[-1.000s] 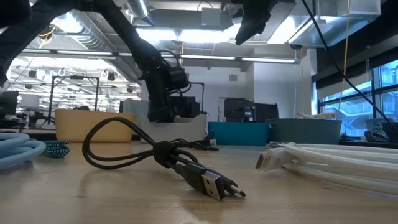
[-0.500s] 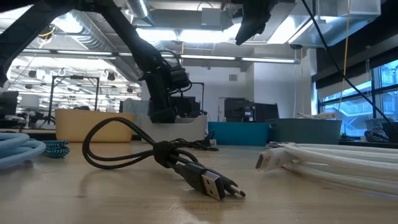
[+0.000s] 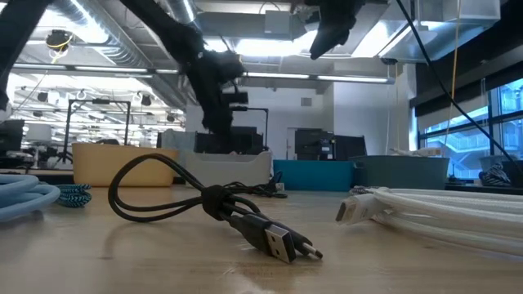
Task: Pick & Place USB Port
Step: Put the white HDMI cable into the blue bin
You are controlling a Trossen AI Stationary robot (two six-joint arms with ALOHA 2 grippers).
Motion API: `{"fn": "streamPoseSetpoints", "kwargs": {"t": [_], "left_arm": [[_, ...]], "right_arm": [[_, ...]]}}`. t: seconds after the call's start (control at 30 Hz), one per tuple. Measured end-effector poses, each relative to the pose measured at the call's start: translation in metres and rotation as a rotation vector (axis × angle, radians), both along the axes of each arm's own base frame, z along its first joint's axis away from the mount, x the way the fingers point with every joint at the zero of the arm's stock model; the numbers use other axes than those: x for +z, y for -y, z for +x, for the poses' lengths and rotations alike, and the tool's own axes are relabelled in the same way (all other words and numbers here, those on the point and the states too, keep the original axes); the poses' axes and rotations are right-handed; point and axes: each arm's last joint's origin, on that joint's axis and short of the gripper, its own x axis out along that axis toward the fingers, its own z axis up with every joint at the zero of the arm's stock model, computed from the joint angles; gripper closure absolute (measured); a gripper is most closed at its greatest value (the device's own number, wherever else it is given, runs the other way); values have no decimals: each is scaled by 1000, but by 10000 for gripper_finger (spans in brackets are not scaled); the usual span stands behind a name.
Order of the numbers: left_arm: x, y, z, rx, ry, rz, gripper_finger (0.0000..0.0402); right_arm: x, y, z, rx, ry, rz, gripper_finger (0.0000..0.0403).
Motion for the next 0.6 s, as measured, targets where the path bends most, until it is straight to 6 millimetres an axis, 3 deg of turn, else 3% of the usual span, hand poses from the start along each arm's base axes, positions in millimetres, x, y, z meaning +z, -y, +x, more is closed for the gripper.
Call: {"fn": "streamPoseSetpoints", "kwargs": {"t": [0.13, 0.37, 0.6], "left_arm": [[35, 15, -10, 16, 69, 12, 230], [91, 57, -32, 16, 174, -4, 231], [125, 107, -51, 0, 235, -67, 232]], "right_arm": [[-1, 0, -1, -1, -17, 5, 231], [-2, -1, -3, -23, -33, 25, 230], [-2, -1, -3, -25, -32, 26, 230]]}}
